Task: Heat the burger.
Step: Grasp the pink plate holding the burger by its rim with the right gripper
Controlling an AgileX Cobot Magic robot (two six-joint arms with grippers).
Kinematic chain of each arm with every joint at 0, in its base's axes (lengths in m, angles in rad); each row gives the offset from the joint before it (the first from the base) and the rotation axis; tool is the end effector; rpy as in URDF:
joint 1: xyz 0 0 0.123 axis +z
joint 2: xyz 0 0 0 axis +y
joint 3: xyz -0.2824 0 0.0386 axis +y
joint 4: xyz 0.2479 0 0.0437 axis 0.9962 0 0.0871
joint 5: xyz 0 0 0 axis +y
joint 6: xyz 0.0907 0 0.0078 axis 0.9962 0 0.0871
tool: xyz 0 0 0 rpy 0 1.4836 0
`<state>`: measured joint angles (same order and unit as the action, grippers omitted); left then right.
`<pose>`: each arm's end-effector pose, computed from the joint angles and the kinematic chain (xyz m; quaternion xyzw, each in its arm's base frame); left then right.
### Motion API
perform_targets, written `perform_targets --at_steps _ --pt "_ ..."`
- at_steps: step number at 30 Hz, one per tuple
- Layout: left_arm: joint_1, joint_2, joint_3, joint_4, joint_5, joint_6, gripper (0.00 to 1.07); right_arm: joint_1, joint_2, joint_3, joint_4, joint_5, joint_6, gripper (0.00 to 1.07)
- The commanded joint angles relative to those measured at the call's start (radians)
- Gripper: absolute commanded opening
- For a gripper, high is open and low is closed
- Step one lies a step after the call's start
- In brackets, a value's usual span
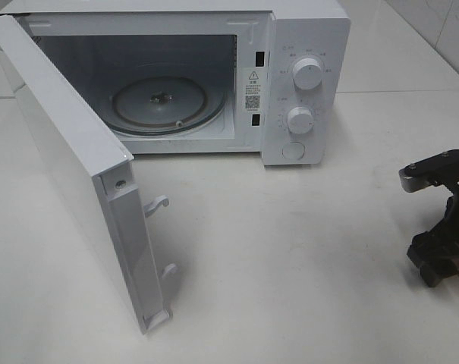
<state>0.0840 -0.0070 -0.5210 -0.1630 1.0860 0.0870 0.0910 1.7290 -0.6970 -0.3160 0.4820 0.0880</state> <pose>-0.0090 -0.0139 0.2817 0.0066 0.8497 -0.0365 0.5260 0.2621 0.0107 0.1166 -0.1353 0.9848 -0.0761 0.0782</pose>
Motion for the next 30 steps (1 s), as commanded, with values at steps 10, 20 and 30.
perform_targets --at_steps 10,20,30 --pt "-0.003 -0.015 0.004 -0.006 -0.014 0.002 0.98 -0.009 0.036 0.025 -0.007 0.000 0.058 0.59" --pt "-0.003 -0.015 0.004 -0.006 -0.014 0.002 0.98 -0.009 0.036 0.024 -0.008 0.014 0.063 0.00" --pt "-0.003 -0.015 0.004 -0.006 -0.014 0.002 0.98 -0.005 -0.016 0.019 -0.033 0.059 0.170 0.00"
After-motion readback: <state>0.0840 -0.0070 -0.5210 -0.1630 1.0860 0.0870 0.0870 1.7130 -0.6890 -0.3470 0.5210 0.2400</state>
